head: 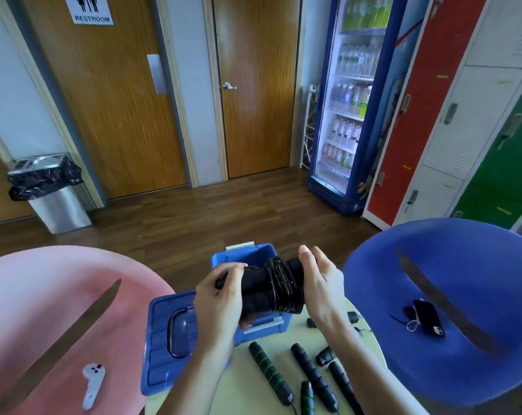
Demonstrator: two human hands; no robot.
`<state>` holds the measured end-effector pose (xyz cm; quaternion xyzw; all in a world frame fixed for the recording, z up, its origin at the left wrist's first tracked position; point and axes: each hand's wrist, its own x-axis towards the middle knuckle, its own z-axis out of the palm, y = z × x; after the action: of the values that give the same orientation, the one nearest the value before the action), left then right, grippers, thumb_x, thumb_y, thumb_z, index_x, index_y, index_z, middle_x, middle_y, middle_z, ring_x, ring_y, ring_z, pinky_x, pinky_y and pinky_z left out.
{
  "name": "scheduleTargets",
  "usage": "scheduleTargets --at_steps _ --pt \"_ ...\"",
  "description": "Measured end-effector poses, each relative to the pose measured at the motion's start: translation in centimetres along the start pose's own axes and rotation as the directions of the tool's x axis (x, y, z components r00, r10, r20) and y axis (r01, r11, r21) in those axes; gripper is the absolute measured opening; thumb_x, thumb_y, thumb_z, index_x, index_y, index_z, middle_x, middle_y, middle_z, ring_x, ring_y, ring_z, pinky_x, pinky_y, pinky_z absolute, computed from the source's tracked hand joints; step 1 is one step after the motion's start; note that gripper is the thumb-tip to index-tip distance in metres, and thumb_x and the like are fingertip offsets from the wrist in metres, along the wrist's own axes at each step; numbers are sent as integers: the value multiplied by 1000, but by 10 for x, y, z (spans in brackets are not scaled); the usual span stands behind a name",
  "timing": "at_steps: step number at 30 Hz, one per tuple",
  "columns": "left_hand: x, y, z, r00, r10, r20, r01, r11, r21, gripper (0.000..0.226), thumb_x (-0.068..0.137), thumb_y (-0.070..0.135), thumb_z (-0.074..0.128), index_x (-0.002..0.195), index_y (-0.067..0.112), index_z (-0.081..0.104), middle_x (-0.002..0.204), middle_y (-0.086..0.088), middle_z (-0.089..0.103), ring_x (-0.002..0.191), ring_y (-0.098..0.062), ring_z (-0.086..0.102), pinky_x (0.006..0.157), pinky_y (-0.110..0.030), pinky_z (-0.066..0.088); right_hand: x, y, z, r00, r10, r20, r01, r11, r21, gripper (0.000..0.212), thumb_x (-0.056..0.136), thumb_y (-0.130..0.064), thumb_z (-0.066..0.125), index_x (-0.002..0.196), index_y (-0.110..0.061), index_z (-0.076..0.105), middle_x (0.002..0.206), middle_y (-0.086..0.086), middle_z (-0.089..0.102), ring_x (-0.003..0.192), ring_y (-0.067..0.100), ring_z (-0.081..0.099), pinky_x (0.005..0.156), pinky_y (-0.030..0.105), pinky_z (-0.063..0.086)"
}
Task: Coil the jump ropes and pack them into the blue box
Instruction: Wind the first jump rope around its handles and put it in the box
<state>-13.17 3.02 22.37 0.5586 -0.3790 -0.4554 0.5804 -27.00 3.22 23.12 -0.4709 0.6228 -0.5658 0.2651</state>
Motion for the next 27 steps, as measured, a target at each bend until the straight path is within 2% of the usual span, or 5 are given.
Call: scheduleTargets --at_steps 6,12,17,22,27 --pt "11 -24 40 989 -131 -66 119 979 -164 20 90 21 62 72 16 68 81 -21 68 48 -37 60 38 -25 39 52 20 -15 968 68 242 -56 997 -58 48 95 -54 37 67 -15 40 63 -5 45 64 14 41 63 29 38" --pt "12 -50 73 914 -322 -248 177 864 -471 16 97 24 54 90 13 62 98 -19 65 71 -36 63 42 -32 54 88 36 -29 893 311 325 -359 928 100 64 82 -70 45 125 -23 42 107 -10 53 101 18 58 60 30 51" --pt "18 -74 89 880 -338 -333 169 879 -445 19 99 34 49 99 17 57 106 -11 64 86 -27 65 60 -36 57 67 65 0 666 404 627 -579 810 93 46 74 -18 81 108 -11 51 95 7 70 78 19 69 69 32 60" --pt "31 -97 83 844 -394 -362 284 903 -321 10 96 36 52 93 28 57 113 -10 63 98 -26 62 90 -46 50 70 97 48 677 455 578 -645 746 168 52 69 4 80 105 -14 46 97 6 66 87 21 67 77 39 57" --pt "63 -109 55 881 -395 -261 367 918 -153 6 96 26 56 90 27 59 106 -8 63 90 -27 59 70 -35 50 92 128 81 646 489 586 -684 712 159 50 70 11 75 104 -16 50 92 4 66 83 16 64 76 34 54"
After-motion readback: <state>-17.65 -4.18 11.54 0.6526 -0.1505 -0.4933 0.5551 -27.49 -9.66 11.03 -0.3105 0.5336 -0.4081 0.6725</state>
